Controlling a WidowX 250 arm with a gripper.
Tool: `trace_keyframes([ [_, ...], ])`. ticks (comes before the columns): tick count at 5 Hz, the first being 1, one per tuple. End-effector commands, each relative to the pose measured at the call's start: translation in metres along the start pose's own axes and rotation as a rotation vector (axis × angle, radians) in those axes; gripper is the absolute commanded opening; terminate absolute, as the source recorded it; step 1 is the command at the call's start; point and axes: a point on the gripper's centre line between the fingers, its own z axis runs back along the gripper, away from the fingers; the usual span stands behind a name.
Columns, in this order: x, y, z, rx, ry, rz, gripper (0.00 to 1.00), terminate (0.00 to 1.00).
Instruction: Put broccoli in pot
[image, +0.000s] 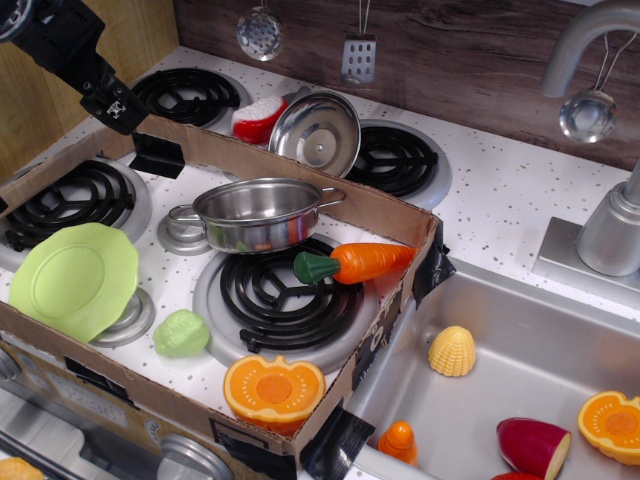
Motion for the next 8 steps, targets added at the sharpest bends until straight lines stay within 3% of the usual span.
trace_keyframes([
  [1, 0.0, 0.0, 0.0, 0.0, 0.0, 0.0, 1.0, 0.0],
  [2, 0.001, -0.035, 0.013, 0.168, 0.064, 0.103, 1.0, 0.0],
  [3, 0.004, -0.061, 0.028, 0.219, 0.115, 0.16, 1.0, 0.0],
  [4, 0.006, -0.079, 0.044, 0.239, 0.147, 0.19, 1.0, 0.0],
  [5, 0.009, -0.097, 0.059, 0.206, 0.252, 0.256, 1.0, 0.0],
  [6, -0.006, -0.113, 0.059, 0.159, 0.389, 0.39, 1.0, 0.0],
  [7, -0.022, -0.131, 0.058, 0.161, 0.442, 0.461, 1.0, 0.0],
  [8, -0.039, -0.142, 0.05, 0.139, 0.453, 0.498, 1.0, 0.0],
])
